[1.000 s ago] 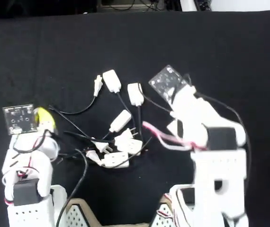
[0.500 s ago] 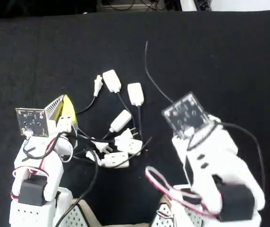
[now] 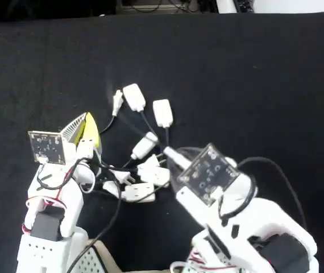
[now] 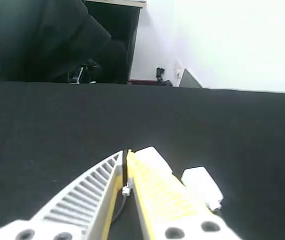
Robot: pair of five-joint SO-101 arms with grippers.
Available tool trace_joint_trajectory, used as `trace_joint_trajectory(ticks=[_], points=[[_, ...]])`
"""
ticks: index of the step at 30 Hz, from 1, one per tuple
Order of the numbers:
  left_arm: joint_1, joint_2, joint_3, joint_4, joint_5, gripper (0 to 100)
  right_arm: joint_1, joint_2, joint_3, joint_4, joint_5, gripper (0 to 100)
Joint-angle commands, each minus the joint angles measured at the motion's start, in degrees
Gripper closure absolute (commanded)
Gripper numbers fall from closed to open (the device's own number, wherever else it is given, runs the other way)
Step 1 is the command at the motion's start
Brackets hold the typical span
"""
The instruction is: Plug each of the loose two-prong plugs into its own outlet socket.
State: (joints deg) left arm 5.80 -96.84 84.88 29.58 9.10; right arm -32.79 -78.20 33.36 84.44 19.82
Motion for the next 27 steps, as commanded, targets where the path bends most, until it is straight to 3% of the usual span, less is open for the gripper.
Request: trace_joint_trajectory(ticks=[1, 8, 18, 27], points=[[0.04, -0.44, -1.89, -1.76, 4.57, 97, -5.27, -0.13, -1.63, 0.26, -2.73, 98.7], [4.00, -8.44, -5.41, -1.67, 6.33, 97, -7.21, -0.22, -2.07, -0.26, -3.25, 98.7], [13.14, -7.65, -10.24, -2.02, 8.00, 97, -7.21, -0.22, -4.62, -0.79, -3.34, 98.7], [19.91, -7.65, -13.67, -1.76, 7.30, 97, -7.21, -0.22, 1.45, -6.42, -2.90, 98.7]])
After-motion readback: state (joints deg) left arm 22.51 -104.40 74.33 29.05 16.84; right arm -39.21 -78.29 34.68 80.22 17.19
